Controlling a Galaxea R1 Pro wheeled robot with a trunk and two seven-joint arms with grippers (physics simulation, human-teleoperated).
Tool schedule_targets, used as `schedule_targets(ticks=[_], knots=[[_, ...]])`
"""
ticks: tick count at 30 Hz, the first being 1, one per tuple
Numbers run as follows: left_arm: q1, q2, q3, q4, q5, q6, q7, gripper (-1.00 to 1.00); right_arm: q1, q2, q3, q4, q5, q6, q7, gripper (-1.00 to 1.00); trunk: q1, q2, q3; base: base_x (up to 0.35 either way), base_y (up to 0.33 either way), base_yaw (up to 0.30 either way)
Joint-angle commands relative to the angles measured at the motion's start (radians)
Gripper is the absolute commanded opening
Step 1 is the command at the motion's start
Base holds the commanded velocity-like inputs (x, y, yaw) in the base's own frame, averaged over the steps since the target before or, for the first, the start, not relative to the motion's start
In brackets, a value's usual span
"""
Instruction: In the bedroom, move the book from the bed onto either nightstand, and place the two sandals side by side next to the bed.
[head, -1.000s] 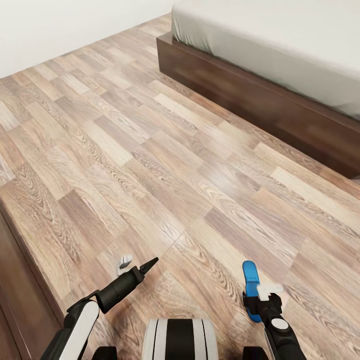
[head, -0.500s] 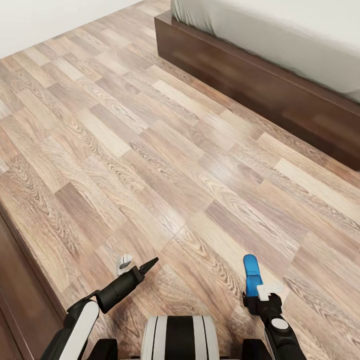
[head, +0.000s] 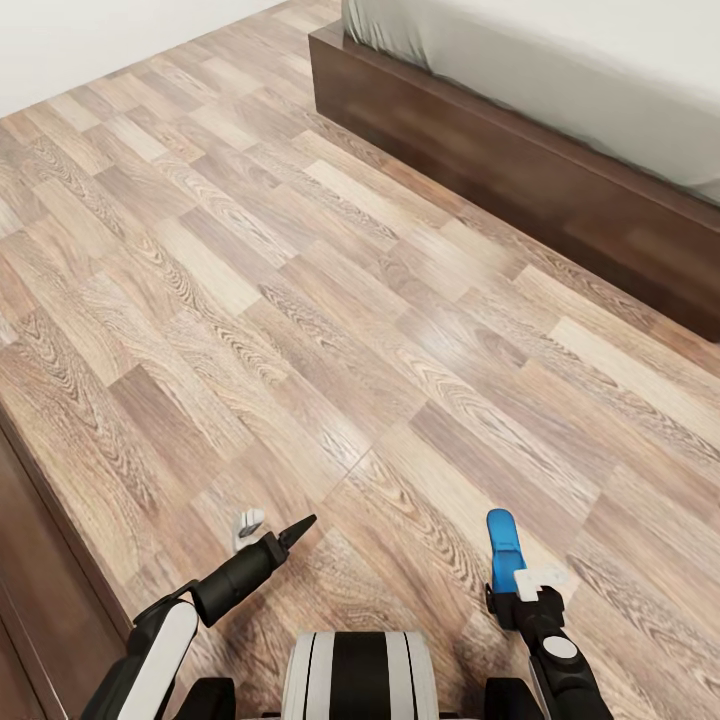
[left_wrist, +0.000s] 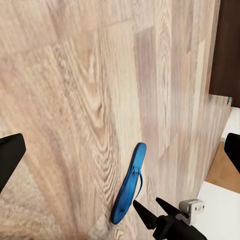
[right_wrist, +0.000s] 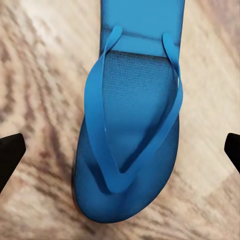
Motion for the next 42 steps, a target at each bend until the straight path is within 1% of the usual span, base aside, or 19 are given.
schedule_targets(ticks=[1,13,16,18,20,21,23,26,27,30,41,42], knots=[[0.0,0.0,0.001,0.0,0.007,0.008,-0.001,1.0,0.0,0.001,-0.002,-0.002,0.009,0.005,0.003,1.0,0.0,0.0,0.0,0.0,0.0,0.0],[0.0,0.0,0.001,-0.006,0.008,0.008,-0.003,1.0,0.0,0.001,-0.002,-0.002,0.009,0.005,0.003,1.0,0.0,0.0,0.0,0.0,0.0,0.0],[0.0,0.0,0.003,-0.024,0.008,0.008,-0.004,1.0,0.0,0.001,-0.002,-0.002,0.009,0.005,0.003,1.0,0.0,0.0,0.0,0.0,0.0,0.0],[0.0,0.0,0.003,-0.056,0.009,0.009,-0.004,1.0,0.0,0.001,-0.002,-0.002,0.009,0.005,0.003,1.0,0.0,0.0,0.0,0.0,0.0,0.0],[0.0,-0.001,0.003,-0.127,0.016,0.009,-0.003,1.0,0.0,0.001,-0.002,-0.002,0.009,0.005,0.003,1.0,0.0,0.0,0.0,0.0,0.0,0.0],[0.0,-0.002,0.003,-0.16,0.023,0.01,-0.003,1.0,0.0,0.001,-0.002,-0.002,0.009,0.005,0.003,1.0,0.0,0.0,0.0,0.0,0.0,0.0],[0.0,-0.003,0.003,-0.216,0.049,0.014,-0.002,1.0,0.0,0.001,-0.002,-0.002,0.009,0.005,0.003,1.0,0.0,0.0,0.0,0.0,0.0,0.0],[0.0,-0.003,0.002,-0.244,0.077,0.028,-0.001,1.0,0.0,0.001,-0.002,-0.002,0.009,0.005,0.003,1.0,0.0,0.0,0.0,0.0,0.0,0.0],[0.0,-0.003,0.002,-0.249,0.084,0.032,-0.001,1.0,0.0,0.001,-0.002,-0.002,0.009,0.005,0.003,1.0,0.0,0.0,0.0,0.0,0.0,0.0],[0.0,-0.003,0.0,-0.246,0.09,0.035,-0.001,1.0,0.0,0.001,-0.002,-0.001,0.009,0.005,0.003,1.0,0.0,0.0,0.0,0.0,0.0,0.0],[0.0,-0.003,-0.002,-0.218,0.092,0.034,-0.002,1.0,0.0,0.002,-0.002,0.0,0.008,0.005,0.003,1.0,0.0,0.0,0.0,0.0,0.0,0.0],[0.0,-0.003,-0.002,-0.217,0.092,0.034,-0.002,1.0,0.0,0.002,-0.002,0.0,0.009,0.005,0.003,1.0,0.0,0.0,-0.004,0.0,0.0,0.0]])
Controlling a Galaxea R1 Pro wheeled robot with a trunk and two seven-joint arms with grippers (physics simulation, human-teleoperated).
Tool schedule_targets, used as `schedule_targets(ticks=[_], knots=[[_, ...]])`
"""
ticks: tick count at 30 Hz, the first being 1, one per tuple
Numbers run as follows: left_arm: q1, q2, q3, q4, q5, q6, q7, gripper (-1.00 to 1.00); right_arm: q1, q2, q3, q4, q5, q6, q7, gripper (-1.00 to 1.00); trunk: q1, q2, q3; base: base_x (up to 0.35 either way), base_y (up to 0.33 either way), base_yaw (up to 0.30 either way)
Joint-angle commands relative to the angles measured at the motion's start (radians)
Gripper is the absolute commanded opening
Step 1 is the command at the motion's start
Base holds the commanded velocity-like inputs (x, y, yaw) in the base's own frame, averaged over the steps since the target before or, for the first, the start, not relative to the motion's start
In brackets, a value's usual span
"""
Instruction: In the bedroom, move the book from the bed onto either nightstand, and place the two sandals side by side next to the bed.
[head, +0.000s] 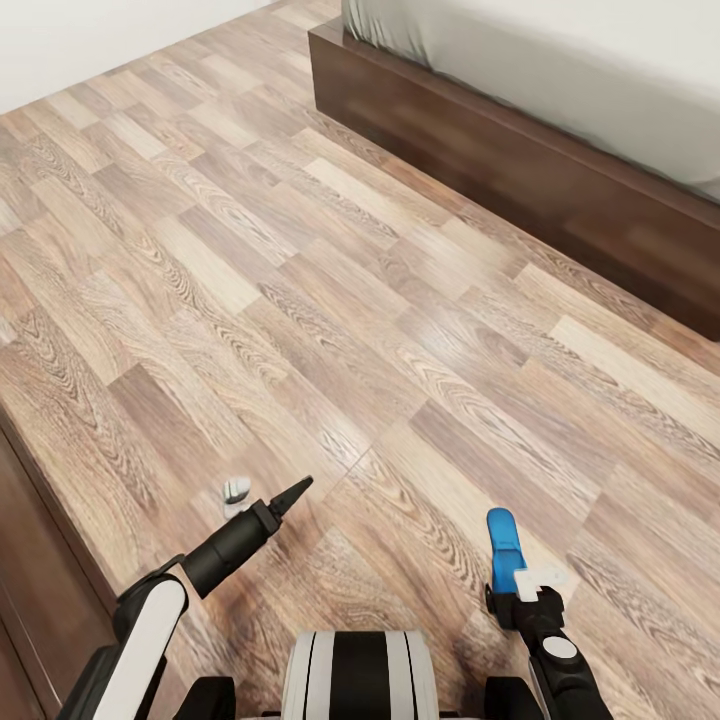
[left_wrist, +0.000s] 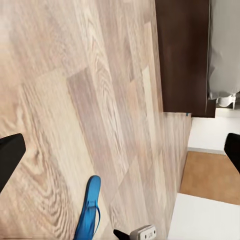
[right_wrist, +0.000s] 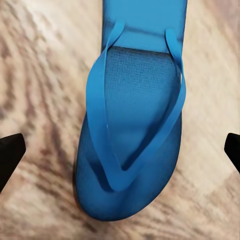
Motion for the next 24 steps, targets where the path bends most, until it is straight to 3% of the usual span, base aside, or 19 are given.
schedule_targets(ticks=[1,7,24], knots=[[0.0,0.0,0.001,0.0,0.007,0.007,0.0,1.0,0.0,0.001,-0.002,-0.002,0.01,0.005,0.003,1.0,0.0,0.0,-0.004,0.0,0.0,0.0],[0.0,0.001,0.0,0.002,0.007,0.008,-0.001,1.0,0.0,0.001,-0.002,-0.002,0.01,0.005,0.003,1.0,0.003,-0.002,-0.028,0.0,0.0,0.0],[0.0,0.001,0.001,0.005,0.007,0.008,-0.001,1.0,0.0,0.001,-0.002,-0.002,0.01,0.005,0.003,1.0,0.003,-0.002,-0.028,0.054,0.0,0.0]])
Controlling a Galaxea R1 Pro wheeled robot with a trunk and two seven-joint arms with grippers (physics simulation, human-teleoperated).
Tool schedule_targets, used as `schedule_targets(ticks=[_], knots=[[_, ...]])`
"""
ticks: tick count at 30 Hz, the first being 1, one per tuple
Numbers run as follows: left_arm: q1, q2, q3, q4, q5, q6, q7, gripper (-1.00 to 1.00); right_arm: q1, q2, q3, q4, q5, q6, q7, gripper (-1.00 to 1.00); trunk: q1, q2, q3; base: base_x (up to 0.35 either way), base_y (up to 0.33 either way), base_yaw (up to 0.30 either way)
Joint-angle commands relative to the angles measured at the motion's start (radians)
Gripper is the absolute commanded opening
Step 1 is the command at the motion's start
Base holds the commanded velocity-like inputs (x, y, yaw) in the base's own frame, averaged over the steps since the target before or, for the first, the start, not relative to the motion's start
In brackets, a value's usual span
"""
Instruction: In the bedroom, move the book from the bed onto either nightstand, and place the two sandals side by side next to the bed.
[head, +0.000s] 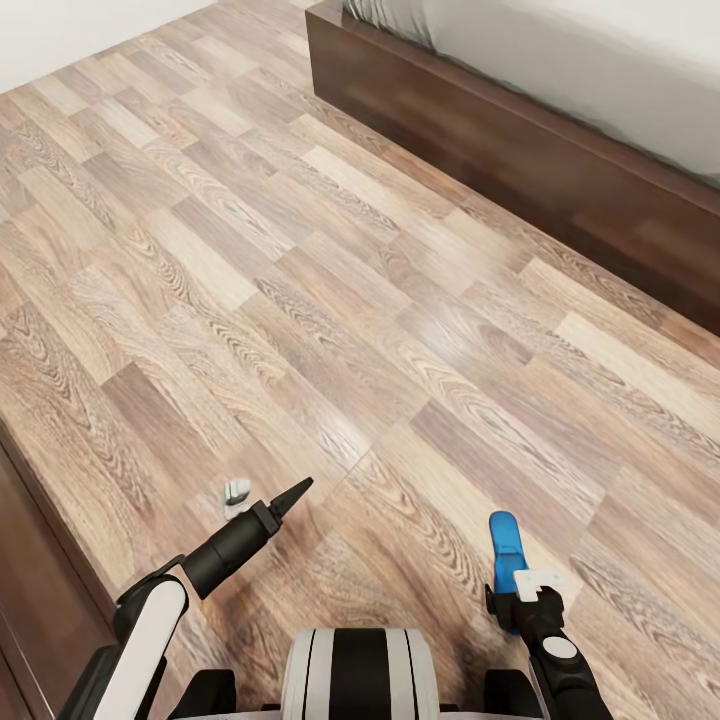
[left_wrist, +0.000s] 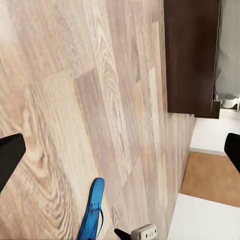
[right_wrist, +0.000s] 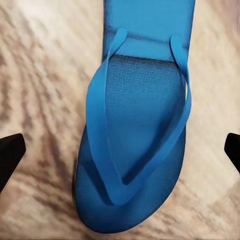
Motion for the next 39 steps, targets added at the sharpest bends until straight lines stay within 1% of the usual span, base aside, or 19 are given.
schedule_targets(ticks=[1,7,14,26,30,37,39], knots=[[0.0,0.0,0.001,0.0,0.007,0.008,0.0,1.0,0.0,0.001,-0.002,-0.002,0.009,0.005,0.003,1.0,0.0,0.0,0.0,0.028,0.0,0.0],[0.0,0.0,0.001,0.0,0.007,0.008,0.0,1.0,0.0,0.001,-0.002,-0.002,0.009,0.005,0.003,1.0,0.0,0.0,0.0,0.025,0.0,0.0],[0.0,0.0,0.001,0.0,0.007,0.008,0.0,1.0,0.0,0.001,-0.002,-0.002,0.009,0.005,0.003,1.0,0.0,0.0,0.0,0.149,0.0,0.0],[0.0,0.0,0.002,0.0,0.007,0.009,0.0,1.0,0.0,0.001,-0.002,-0.002,0.009,0.005,0.003,1.0,0.0,0.0,0.0,0.013,0.0,0.0],[0.0,0.0,0.003,0.0,0.007,0.009,0.0,1.0,0.0,0.001,-0.002,-0.002,0.009,0.005,0.003,1.0,0.002,-0.001,-0.016,0.0,0.0,0.0],[0.0,0.001,0.003,-0.001,0.008,0.01,0.0,1.0,0.0,0.001,-0.002,-0.002,0.009,0.005,0.003,1.0,0.002,-0.001,-0.016,0.0,0.0,0.0],[0.0,0.002,0.003,0.0,0.008,0.011,0.0,1.0,0.0,0.001,-0.002,-0.002,0.009,0.005,0.003,1.0,0.003,-0.002,-0.024,0.0,0.0,0.0]])
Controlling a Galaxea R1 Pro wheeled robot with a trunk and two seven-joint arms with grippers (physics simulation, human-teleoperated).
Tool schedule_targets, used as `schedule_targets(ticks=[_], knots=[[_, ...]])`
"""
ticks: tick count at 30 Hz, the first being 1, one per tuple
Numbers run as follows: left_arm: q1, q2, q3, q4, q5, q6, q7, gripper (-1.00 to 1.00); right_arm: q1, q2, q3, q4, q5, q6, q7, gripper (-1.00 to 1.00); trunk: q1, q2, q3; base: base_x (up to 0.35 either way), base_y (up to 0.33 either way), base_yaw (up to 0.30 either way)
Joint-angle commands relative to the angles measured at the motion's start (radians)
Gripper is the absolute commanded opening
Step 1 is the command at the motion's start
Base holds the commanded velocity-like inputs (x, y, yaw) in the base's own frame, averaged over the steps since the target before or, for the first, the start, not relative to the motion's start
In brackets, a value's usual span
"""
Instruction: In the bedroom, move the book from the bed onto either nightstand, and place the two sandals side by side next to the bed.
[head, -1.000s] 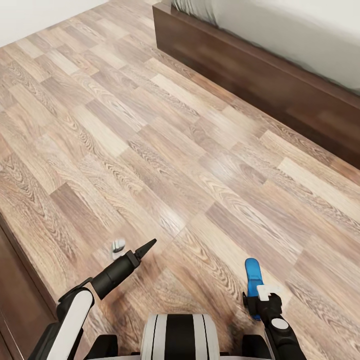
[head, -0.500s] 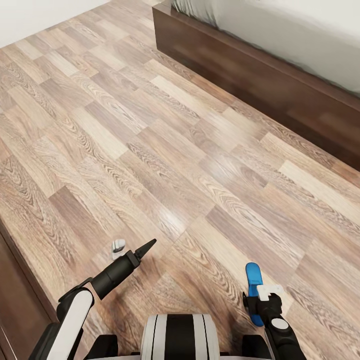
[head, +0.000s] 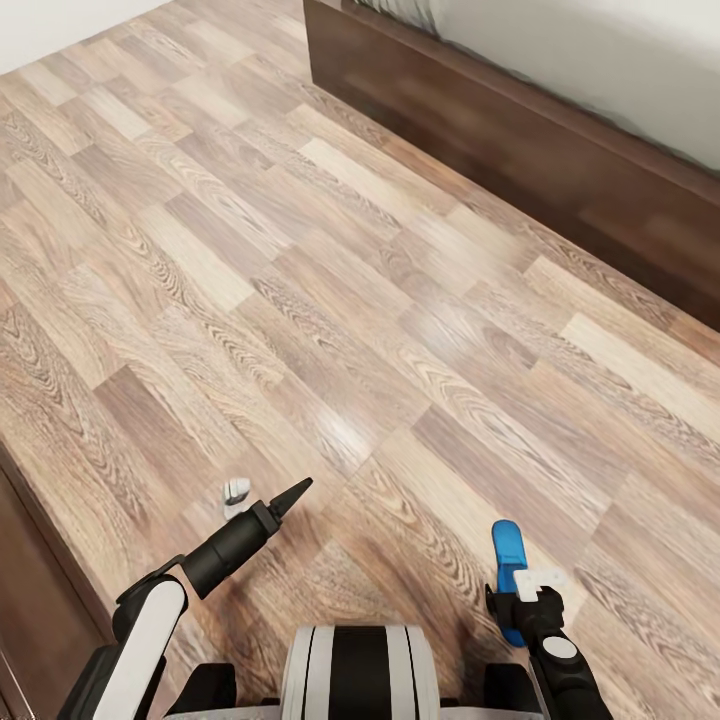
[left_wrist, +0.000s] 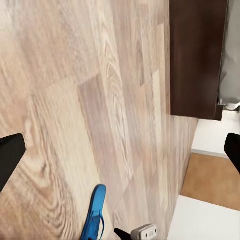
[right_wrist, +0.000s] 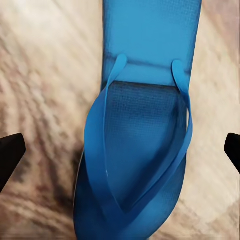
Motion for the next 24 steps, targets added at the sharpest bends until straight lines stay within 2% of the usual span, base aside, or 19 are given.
schedule_targets(ticks=[1,7,15,24], knots=[[0.0,0.0,0.001,0.0,0.007,0.008,0.0,1.0,0.0,0.001,-0.002,-0.002,0.009,0.005,0.003,1.0,0.0,0.0,-0.004,0.0,0.0,0.0],[0.0,0.0,0.001,-0.001,0.007,0.008,0.0,1.0,0.0,0.001,-0.002,-0.002,0.009,0.005,0.003,1.0,0.003,-0.002,-0.028,0.0,0.0,0.0],[0.0,0.0,0.001,-0.001,0.006,0.008,0.0,1.0,0.0,0.001,-0.002,-0.002,0.009,0.005,0.003,1.0,0.003,-0.002,-0.028,0.0,0.0,0.0],[0.0,0.0,0.001,-0.001,0.006,0.008,0.0,1.0,0.0,0.001,-0.002,-0.002,0.009,0.005,0.003,1.0,0.007,-0.004,-0.062,0.0,0.0,0.0]])
